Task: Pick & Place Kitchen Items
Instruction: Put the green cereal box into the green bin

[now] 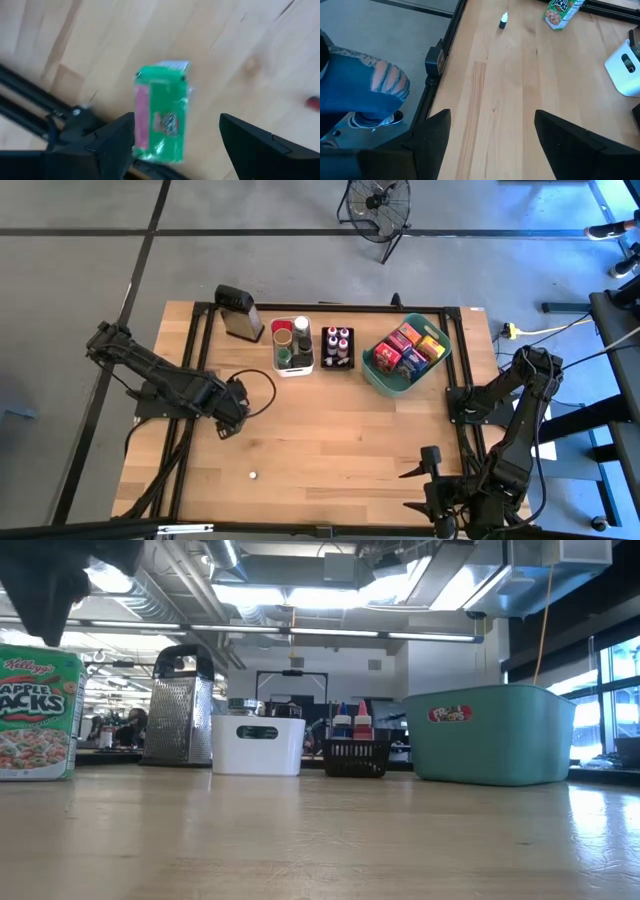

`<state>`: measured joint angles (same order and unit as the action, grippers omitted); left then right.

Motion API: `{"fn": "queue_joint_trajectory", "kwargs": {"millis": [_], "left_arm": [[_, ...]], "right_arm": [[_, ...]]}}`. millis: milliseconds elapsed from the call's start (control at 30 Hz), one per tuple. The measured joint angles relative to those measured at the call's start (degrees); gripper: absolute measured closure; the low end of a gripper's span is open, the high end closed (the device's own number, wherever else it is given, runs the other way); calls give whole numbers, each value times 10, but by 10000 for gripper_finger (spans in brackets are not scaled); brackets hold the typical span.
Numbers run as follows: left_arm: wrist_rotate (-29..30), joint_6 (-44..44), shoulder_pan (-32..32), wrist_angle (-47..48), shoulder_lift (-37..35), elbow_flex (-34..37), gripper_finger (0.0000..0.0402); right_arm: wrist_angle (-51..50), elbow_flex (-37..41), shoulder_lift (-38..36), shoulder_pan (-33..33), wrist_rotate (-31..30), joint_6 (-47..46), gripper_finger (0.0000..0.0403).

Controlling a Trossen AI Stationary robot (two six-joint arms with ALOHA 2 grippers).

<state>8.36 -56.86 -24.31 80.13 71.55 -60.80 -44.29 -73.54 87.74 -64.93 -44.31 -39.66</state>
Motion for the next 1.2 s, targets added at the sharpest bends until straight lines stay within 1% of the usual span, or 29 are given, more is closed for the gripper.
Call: {"fn": "queue_joint_trajectory", "kwargs": {"millis": [367,500,600,767,900,1033,1200], "left_arm": [[-2,-8,45,-6,0,0,114],[-25,-4,52,-7,0,0,114],[-43,0,49,-7,0,0,114],[-55,-6,36,-8,0,1,114],[-66,-9,24,-6,0,17,114],[-66,-9,18,-4,-2,36,114],[-56,-23,18,-7,-20,62,114]], "right_arm": [[1,0,0,0,2,-6,112],[0,0,0,0,2,-6,112],[2,0,0,0,2,-6,112],[12,0,1,0,15,-6,112],[20,0,9,-1,18,-6,112],[23,0,16,-2,25,-6,112],[24,0,17,-2,25,-6,112]]}}
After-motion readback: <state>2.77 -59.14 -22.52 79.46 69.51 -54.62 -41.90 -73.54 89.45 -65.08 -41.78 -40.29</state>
